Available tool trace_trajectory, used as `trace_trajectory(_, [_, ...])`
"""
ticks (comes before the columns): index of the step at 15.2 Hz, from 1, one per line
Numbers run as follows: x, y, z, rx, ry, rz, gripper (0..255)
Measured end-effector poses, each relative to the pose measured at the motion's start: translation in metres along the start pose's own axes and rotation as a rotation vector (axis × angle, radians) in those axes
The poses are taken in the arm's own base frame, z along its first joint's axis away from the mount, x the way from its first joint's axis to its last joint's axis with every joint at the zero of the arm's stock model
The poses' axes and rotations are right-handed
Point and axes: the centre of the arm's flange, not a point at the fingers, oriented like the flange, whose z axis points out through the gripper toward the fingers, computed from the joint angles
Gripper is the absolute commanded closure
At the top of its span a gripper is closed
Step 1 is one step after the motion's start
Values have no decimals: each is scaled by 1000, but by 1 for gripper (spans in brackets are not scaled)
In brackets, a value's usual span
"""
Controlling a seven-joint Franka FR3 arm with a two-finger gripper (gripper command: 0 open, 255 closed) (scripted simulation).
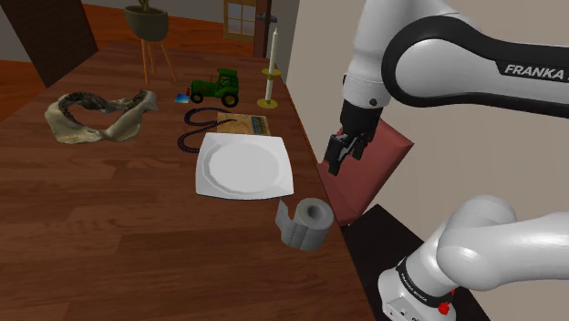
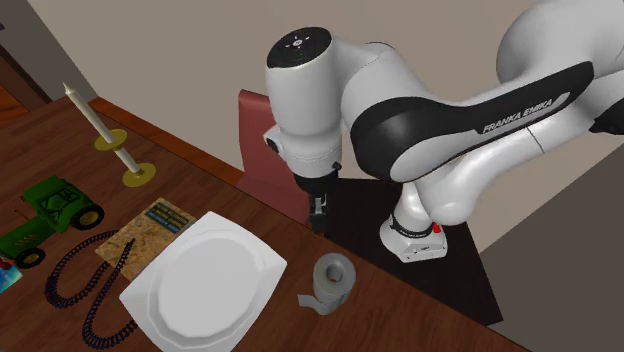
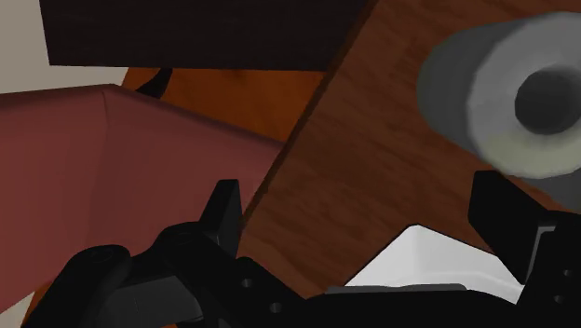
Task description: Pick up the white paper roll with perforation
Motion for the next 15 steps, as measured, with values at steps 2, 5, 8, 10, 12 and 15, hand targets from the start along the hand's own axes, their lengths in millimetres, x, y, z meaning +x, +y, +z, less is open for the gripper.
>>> trace_trajectory(2, [4, -25, 10, 6, 7, 12, 0])
trace_trajectory(5, [11, -61, 19, 16, 17, 30, 0])
trace_trajectory(8, [25, -92, 27, 27, 28, 48, 0])
trace_trajectory(10, [32, -120, 37, 34, 34, 59, 0])
trace_trajectory(12, [41, -136, 41, 40, 40, 70, 0])
trace_trajectory(15, [43, -145, 56, 43, 42, 75, 0])
